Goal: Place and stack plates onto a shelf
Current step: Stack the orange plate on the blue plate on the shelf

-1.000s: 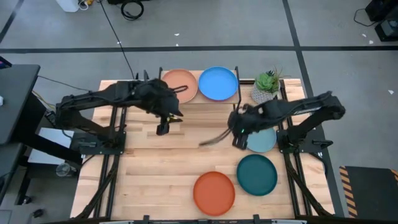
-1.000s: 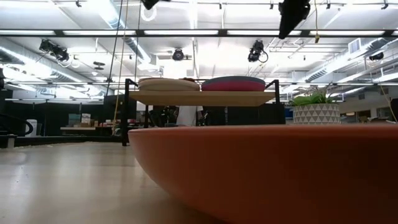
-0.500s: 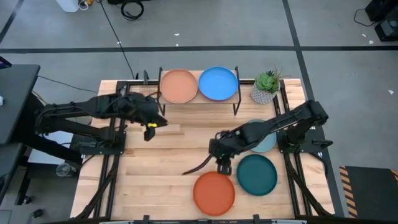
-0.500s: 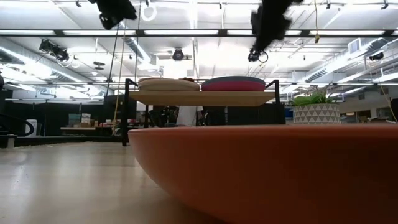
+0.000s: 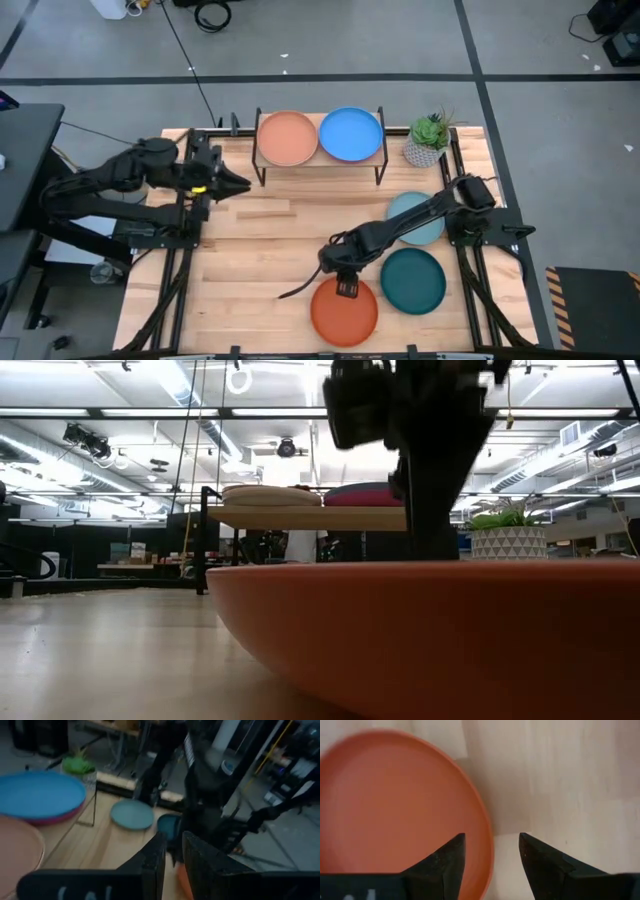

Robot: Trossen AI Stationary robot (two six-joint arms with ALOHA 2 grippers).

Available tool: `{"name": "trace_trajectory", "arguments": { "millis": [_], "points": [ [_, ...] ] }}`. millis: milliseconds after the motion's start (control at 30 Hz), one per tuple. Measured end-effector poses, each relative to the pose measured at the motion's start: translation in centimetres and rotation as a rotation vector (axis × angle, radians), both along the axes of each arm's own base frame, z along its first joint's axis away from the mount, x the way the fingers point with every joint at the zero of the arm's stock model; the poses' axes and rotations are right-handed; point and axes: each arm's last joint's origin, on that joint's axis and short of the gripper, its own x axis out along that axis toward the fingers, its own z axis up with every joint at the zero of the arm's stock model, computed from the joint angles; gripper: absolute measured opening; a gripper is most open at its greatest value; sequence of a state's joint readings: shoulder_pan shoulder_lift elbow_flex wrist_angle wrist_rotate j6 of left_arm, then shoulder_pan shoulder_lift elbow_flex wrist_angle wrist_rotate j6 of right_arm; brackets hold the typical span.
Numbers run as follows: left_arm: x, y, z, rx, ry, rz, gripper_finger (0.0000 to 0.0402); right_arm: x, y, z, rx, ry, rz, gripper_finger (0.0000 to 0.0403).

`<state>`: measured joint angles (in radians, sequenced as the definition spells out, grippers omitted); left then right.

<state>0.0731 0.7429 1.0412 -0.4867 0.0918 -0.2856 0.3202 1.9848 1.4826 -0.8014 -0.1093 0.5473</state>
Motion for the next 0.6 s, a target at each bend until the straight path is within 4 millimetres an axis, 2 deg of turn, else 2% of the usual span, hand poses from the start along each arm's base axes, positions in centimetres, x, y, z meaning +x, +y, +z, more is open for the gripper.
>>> {"name": "trace_trajectory", "arguments": {
  "millis": [167,300,433,600],
  "points": [
    [-0.9,-0.2,0.5,-0.036,-0.047,-0.037,0.0071,0.3,0.0,-2.0,-0.016,0.064,0.012,0.0206],
    [-1.0,-0.3,0.5,-0.049,-0.043,-0.075,0.0071,0.4,-0.1,-3.1,-0.016,0.099,0.030,0.0201],
    [-0.9,-0.3,0.4,-0.049,-0.037,-0.086,0.0071,0.5,0.0,-3.5,-0.020,0.100,0.048,0.0173],
    [-0.9,-0.3,0.3,-0.023,-0.030,-0.090,0.0071,0.6,0.0,-3.5,-0.017,0.093,0.050,0.0105]
  ]
}}
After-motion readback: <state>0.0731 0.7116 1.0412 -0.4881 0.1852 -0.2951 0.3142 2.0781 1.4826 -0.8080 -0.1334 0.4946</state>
